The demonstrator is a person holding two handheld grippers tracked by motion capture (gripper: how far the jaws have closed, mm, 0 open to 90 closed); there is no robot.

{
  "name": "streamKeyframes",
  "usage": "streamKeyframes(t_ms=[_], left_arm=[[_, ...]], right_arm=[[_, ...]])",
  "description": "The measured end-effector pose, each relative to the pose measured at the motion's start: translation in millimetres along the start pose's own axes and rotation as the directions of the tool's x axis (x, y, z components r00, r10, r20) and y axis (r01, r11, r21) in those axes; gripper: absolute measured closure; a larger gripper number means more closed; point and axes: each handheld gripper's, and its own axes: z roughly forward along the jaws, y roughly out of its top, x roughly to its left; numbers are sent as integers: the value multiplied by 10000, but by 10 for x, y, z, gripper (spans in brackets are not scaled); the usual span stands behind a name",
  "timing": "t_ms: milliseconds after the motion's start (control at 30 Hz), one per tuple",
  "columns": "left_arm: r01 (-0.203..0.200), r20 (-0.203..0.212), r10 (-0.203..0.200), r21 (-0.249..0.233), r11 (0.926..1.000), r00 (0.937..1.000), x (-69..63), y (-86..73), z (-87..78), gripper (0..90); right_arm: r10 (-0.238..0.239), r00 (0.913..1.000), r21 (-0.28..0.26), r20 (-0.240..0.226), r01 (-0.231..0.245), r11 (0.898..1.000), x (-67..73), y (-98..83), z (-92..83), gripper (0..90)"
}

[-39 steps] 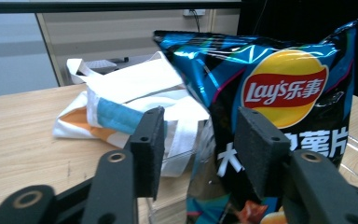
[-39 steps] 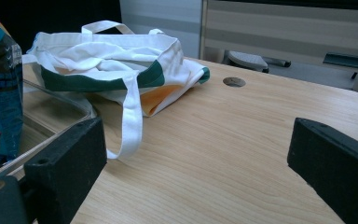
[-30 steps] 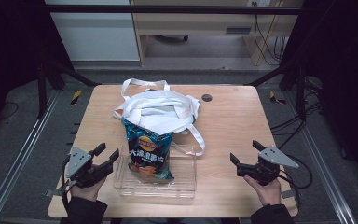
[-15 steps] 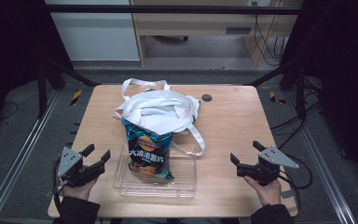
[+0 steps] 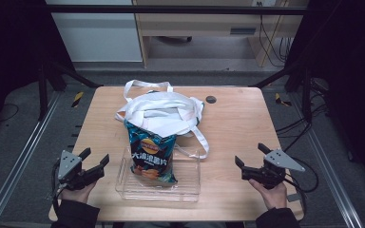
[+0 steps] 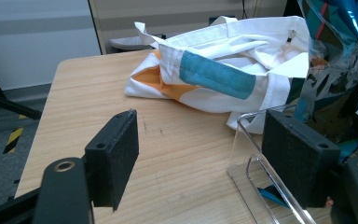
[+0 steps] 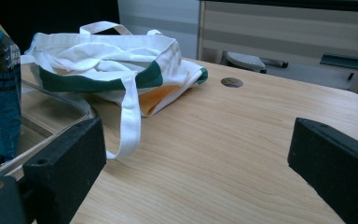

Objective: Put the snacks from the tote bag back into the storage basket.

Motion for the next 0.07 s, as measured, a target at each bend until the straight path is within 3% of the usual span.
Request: streamKeyframes(t_ms=[67], left_arm=[[-50,0,50,4,10000,10000,-9,-2,10,253]], right_arm=[[-16,10000,-6,-12,16,10000,1,-1,3,46]])
